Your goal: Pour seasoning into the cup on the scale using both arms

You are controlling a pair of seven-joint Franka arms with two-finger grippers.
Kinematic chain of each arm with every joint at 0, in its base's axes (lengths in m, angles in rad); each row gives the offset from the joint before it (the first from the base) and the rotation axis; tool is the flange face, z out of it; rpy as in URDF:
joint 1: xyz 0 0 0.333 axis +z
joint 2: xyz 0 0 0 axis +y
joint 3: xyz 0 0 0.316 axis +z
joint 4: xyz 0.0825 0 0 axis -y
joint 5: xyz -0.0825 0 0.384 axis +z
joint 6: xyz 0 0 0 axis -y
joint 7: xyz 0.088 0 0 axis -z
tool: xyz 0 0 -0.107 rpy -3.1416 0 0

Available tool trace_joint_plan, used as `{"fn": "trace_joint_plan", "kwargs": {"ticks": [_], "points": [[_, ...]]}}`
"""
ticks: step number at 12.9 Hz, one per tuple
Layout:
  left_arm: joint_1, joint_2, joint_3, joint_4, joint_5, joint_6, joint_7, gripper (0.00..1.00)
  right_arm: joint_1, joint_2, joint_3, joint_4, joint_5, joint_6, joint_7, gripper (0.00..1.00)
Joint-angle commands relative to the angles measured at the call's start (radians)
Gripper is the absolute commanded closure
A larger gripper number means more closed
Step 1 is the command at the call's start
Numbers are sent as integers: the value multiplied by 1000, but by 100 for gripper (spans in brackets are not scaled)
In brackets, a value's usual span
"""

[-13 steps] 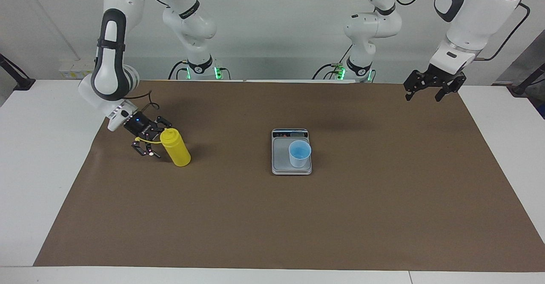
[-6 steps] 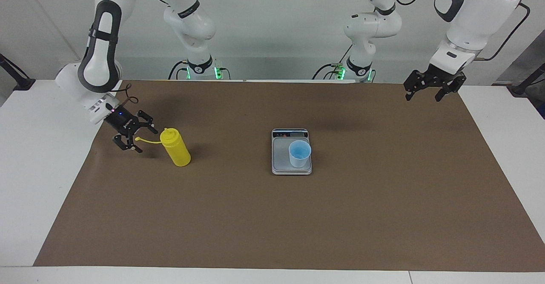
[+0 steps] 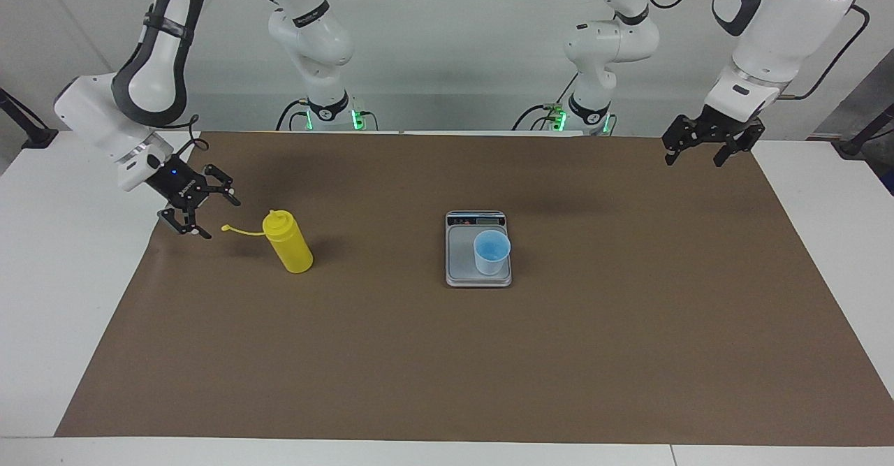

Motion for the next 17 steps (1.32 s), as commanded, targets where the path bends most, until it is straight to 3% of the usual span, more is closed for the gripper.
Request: {"fn": "trace_joint_plan", "kwargs": {"ticks": [1,4,6,10,12,17], "points": [[10,-12,-5,-7,2,-6,-6,0,38,-120,10,-11,-136,-32,275,0],[10,-12,-5,-7,2,-6,-8,0,128,-203,19,7,-230,-99,614,0],[10,-12,-5,-7,2,-6,-8,0,208,-214,21,76,-338,-171,863,0],[10,-12,-5,-7,2,-6,-6,0,311,-200,25,197,-408,-253,1320,0],[10,-12,-5,-7,2,-6,-6,0,343,-167,27,276,-454,-293,1464,0],[10,-12,-4,-7,2,-6,-6,0,413,-139,27,337,-583,-270,1810,0]]}}
